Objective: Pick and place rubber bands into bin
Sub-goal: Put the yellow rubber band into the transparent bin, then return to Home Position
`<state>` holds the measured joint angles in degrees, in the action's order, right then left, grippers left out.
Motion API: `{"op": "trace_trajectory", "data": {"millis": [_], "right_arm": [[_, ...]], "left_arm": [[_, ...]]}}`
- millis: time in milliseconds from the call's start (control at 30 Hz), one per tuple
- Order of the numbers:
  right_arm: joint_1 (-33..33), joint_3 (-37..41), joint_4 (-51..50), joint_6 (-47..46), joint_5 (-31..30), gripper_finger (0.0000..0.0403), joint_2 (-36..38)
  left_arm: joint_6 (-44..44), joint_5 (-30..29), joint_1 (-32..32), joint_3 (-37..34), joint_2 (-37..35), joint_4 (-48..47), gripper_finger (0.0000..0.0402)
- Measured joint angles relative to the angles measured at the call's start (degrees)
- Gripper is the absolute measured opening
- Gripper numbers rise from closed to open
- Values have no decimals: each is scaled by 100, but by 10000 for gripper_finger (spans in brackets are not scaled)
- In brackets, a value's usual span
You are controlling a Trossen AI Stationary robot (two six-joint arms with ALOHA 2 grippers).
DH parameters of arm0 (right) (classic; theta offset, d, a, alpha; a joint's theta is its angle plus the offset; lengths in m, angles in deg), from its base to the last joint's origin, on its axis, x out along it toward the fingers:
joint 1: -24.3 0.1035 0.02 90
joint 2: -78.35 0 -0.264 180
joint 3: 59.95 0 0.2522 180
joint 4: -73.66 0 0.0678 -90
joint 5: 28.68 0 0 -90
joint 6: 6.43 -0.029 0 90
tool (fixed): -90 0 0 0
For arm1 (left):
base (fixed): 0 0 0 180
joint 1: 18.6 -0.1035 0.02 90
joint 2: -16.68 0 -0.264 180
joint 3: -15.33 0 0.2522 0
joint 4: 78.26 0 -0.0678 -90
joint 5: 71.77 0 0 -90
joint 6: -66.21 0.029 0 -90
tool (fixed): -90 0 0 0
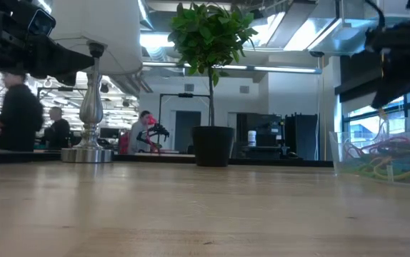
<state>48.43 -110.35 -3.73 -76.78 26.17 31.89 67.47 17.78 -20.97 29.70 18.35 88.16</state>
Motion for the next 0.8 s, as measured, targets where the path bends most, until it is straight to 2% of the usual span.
{"op": "trace_trajectory", "data": {"millis": [133, 267, 600, 800], "right_arm": [[-238, 369, 377, 35, 465, 5, -4], [-406, 509, 645, 16, 796, 28, -4], [-528, 332, 617, 35, 836, 129, 15], [-528, -31, 69, 40, 841, 148, 13]], "left_arm": [[0, 0, 0, 0, 0, 0, 6], [0, 0, 2, 0, 0, 0, 6], [0, 0, 0, 0, 0, 0, 6], [0, 0, 1, 0, 0, 0, 6]]}}
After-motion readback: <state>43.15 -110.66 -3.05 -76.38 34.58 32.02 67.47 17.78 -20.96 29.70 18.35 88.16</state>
